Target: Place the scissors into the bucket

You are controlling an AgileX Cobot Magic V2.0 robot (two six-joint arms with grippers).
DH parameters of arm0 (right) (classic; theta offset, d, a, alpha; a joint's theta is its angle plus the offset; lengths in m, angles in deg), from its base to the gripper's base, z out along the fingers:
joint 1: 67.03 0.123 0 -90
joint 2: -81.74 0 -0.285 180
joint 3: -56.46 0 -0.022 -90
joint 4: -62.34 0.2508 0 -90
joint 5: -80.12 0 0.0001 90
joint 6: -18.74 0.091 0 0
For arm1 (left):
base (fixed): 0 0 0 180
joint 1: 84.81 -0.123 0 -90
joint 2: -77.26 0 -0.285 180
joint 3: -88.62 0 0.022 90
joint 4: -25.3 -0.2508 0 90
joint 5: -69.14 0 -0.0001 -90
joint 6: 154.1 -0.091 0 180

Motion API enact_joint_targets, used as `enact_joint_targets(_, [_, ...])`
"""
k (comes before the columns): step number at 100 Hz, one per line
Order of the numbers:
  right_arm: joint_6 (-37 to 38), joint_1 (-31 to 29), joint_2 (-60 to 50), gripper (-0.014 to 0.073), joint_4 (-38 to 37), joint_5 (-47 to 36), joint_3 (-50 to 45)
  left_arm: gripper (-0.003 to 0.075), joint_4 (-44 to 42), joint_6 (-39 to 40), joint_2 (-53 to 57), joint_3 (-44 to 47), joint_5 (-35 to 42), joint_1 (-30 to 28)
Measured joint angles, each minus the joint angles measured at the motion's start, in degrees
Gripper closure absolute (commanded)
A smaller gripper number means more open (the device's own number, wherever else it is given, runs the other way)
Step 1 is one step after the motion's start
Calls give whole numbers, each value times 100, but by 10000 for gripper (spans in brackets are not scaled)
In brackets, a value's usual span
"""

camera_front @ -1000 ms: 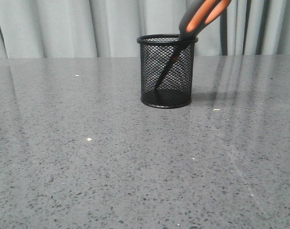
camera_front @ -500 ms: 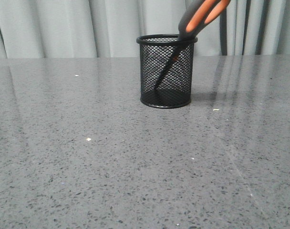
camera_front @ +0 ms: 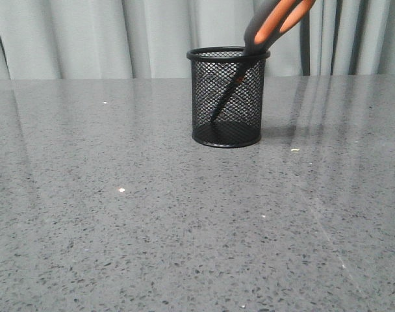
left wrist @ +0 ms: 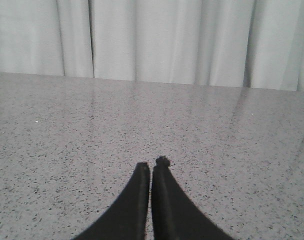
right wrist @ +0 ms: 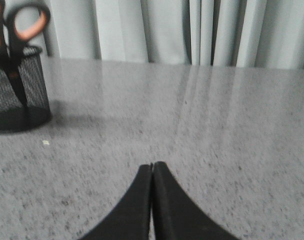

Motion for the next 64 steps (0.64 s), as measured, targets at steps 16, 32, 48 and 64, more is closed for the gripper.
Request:
enact_joint_targets(16, [54,0,-8,638,-86,147,0,740,0,0,0,0,0,0])
enact_joint_targets(32, [54,0,-8,638,-99,151,0,740,0,0,0,0,0,0])
enact_joint_targets(48, [54,0,-8,638,-111,160,0,740,0,0,0,0,0,0])
enact_joint_targets(64, [54,0,-8,638,-111,160,0,740,0,0,0,0,0,0])
